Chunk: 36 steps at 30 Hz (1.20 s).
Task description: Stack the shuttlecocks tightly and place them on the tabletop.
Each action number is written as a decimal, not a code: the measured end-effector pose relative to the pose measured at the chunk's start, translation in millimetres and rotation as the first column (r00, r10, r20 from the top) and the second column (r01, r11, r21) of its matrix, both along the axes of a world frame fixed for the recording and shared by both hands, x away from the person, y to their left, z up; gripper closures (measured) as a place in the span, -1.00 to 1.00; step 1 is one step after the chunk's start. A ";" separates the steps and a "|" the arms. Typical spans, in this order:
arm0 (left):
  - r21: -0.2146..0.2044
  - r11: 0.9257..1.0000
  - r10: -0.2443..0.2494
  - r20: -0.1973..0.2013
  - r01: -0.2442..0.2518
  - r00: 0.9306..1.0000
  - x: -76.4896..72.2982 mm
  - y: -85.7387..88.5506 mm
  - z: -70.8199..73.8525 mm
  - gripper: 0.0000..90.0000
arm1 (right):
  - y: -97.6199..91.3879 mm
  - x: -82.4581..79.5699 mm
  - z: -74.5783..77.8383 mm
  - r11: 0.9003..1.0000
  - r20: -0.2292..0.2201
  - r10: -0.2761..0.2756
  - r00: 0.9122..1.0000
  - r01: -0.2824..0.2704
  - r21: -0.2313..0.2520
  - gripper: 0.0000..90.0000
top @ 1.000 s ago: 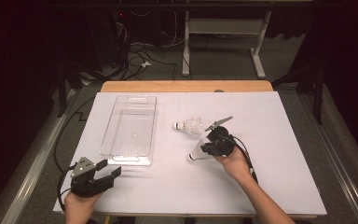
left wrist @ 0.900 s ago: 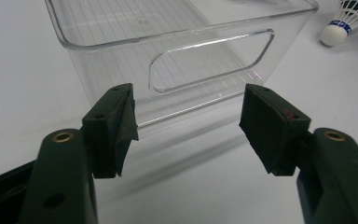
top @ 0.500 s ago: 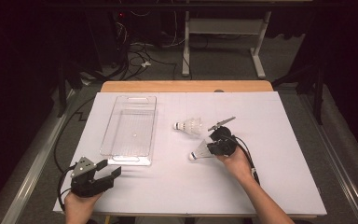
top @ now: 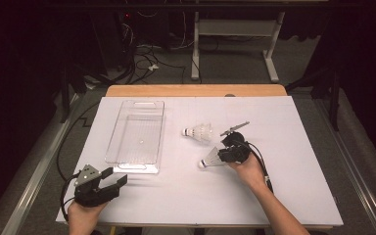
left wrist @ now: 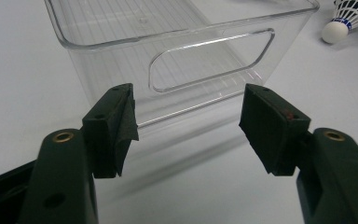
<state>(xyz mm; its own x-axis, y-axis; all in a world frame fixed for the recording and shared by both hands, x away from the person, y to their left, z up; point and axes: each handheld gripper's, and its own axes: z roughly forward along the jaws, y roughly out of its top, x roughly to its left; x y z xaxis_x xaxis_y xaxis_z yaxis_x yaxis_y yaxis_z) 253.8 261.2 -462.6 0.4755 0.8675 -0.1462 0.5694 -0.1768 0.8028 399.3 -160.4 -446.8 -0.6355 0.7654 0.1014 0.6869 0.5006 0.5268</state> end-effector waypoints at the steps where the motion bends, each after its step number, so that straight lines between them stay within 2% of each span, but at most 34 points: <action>1: -0.001 1.000 0.000 0.001 0.000 1.000 -0.1 0.0 0.1 -0.18 | -0.3 0.0 -0.1 1.000 -0.003 -0.004 1.000 0.004 -0.001 0.61; 15: 0.000 1.000 0.000 0.001 0.000 1.000 -0.1 -0.1 0.0 -0.18 | -10.2 -1.2 0.5 1.000 -0.001 -0.028 1.000 0.028 -0.001 0.52; 29: 0.000 1.000 0.001 0.001 -0.001 1.000 -0.2 -0.1 0.1 -0.18 | -12.6 -6.3 4.0 1.000 0.004 -0.021 1.000 0.021 0.000 0.49; 36: -0.003 1.000 0.004 0.001 -0.004 1.000 0.0 -0.1 0.0 -0.18 | -16.8 -9.7 7.5 1.000 0.023 -0.020 1.000 0.020 -0.008 0.44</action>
